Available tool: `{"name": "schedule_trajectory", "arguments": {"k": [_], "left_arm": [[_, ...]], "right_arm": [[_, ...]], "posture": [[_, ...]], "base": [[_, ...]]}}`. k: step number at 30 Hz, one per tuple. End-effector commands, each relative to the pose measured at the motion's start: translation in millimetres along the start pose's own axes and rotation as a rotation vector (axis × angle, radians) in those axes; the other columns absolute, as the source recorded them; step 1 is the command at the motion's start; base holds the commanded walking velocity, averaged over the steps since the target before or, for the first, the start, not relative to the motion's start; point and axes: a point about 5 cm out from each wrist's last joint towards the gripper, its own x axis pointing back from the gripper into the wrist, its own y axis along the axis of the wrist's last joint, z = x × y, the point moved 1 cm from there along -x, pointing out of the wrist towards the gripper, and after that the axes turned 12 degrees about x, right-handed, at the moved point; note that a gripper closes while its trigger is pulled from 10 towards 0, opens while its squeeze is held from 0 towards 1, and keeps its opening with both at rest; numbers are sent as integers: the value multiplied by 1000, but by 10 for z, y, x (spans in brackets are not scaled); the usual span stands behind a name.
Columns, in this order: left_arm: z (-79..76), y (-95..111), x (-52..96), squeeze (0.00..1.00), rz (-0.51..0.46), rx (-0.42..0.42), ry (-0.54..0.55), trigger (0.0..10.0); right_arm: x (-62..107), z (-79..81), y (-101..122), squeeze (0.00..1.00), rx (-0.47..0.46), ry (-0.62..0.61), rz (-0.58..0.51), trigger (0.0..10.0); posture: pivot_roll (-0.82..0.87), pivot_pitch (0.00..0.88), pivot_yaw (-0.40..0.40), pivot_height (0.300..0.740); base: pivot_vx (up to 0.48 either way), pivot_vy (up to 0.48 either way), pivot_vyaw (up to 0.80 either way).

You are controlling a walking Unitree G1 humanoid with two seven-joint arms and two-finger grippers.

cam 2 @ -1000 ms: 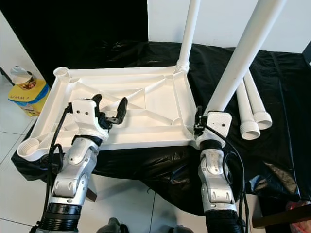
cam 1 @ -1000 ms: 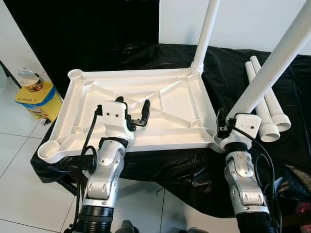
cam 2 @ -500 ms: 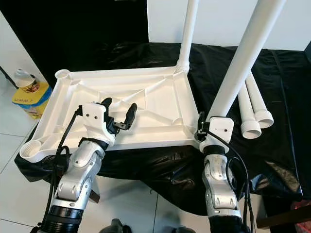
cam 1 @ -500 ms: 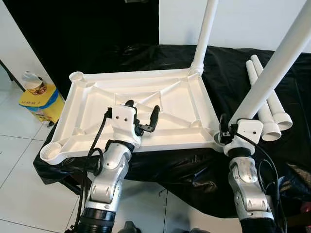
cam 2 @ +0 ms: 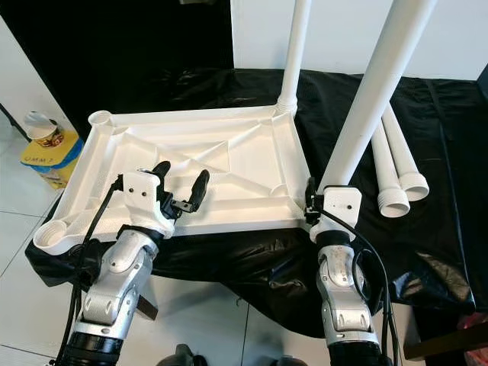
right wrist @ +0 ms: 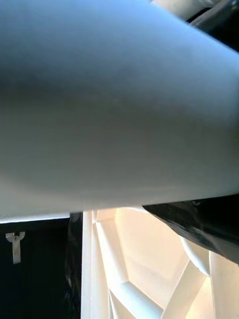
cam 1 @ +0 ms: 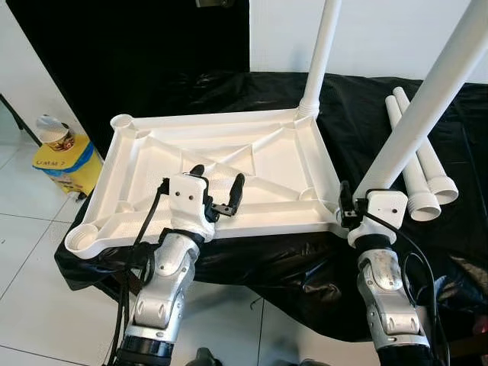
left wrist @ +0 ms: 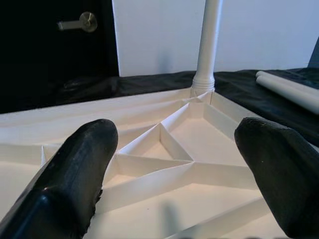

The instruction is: Building children table

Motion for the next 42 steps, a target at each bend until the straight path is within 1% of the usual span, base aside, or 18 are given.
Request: {"name": "schedule_trajectory", "arguments": {"k": [1,6,17,26,32,37,41,42], "left_arm": [[-67,12,28,0,11,-7,-90,10000],[-51,27,33,0,2,-3,-76,10000],[-91,13,32,0,6,0,-97,10000],[-93,27,15,0,5,-17,-112,10000],[-104,63,15,0,-6,-10,-114,10000],[-84,53,30,0,2,-15,-119,10000],[-37,35,66,0,21,-36,-133,10000],[-11,25,71,0,27,-37,-132,10000]], "right_arm": [[24,1,48,0,-5,5,-15,10000],[52,-1,74,0,-3,10,-21,10000],[38,-27,82,0,10,20,-23,10000],[21,-8,92,0,7,26,-23,10000],[15,3,110,0,1,30,-29,10000],[12,1,99,0,0,33,-28,10000],[18,-63,32,0,22,42,-18,10000],[12,-105,-2,0,31,38,-10,10000]], "posture": [[13,26,20,740],[10,30,18,740],[-3,25,12,740],[0,16,10,740],[4,14,10,740],[5,13,12,740],[3,14,16,740],[2,15,19,740]], "base": [[0,0,0],[0,0,0],[0,0,0],[0,0,0],[0,0,0],[0,0,0],[0,0,0],[0,0,0]]}}
